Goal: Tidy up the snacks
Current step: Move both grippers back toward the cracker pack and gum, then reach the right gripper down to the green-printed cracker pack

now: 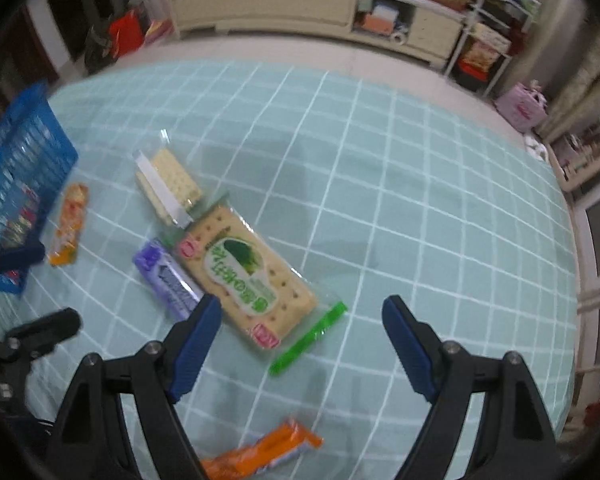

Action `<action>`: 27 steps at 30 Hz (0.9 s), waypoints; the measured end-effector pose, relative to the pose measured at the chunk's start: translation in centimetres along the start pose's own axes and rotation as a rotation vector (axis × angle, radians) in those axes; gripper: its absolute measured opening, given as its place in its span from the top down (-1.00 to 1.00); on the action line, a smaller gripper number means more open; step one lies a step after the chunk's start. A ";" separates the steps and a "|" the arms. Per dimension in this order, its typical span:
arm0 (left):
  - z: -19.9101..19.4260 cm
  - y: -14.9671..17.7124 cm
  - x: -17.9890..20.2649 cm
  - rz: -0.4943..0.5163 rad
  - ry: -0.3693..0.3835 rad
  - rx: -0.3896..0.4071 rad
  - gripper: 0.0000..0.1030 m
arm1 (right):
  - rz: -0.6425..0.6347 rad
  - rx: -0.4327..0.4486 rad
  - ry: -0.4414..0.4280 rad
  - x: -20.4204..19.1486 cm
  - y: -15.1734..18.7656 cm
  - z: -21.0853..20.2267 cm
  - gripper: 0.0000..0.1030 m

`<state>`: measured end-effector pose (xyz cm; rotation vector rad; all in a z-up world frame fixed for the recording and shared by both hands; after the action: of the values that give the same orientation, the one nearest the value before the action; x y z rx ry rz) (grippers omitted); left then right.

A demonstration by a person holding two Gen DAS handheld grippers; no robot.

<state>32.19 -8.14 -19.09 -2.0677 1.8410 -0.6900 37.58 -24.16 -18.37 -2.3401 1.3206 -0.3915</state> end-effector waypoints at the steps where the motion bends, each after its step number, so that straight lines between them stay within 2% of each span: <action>1: 0.3 -0.1 -0.2 -0.012 -0.005 0.001 -0.59 | -0.015 -0.009 0.005 -0.1 0.0 0.7 -0.67; 8: 1.7 -0.1 -1.7 -0.067 -0.015 -0.019 -0.59 | -0.056 -0.036 -0.044 -1.0 0.3 3.0 -0.66; 15: 1.1 0.6 -2.5 -0.080 -0.013 -0.029 -0.59 | -0.192 -0.036 -0.078 -3.1 0.8 2.9 -0.66; 19: 0.5 0.8 -2.5 -0.079 -0.008 -0.026 -0.59 | -0.222 -0.053 -0.118 -4.1 1.1 3.2 -0.64; 21: 0.5 0.8 -2.5 -0.074 -0.012 -0.025 -0.59 | -0.217 -0.039 -0.142 -4.1 1.2 3.0 -0.34; 27: 0.5 1.3 -2.3 -0.087 -0.015 -0.031 -0.59 | -0.219 -0.036 -0.179 -5.2 2.7 1.6 -0.21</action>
<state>31.21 -6.06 -20.48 -2.1773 1.7742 -0.6699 33.57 -20.57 -21.28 -2.4928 1.0012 -0.2181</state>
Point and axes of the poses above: each gripper's, at about its wrist camera, not at the fingertips, and z roughly the way its jaws point, x to its right, y to its underside, the point moved 2 cm from there along z, roughly the way its jaws point, and after that the axes turned 10 degrees about x, right-handed, at the moved point
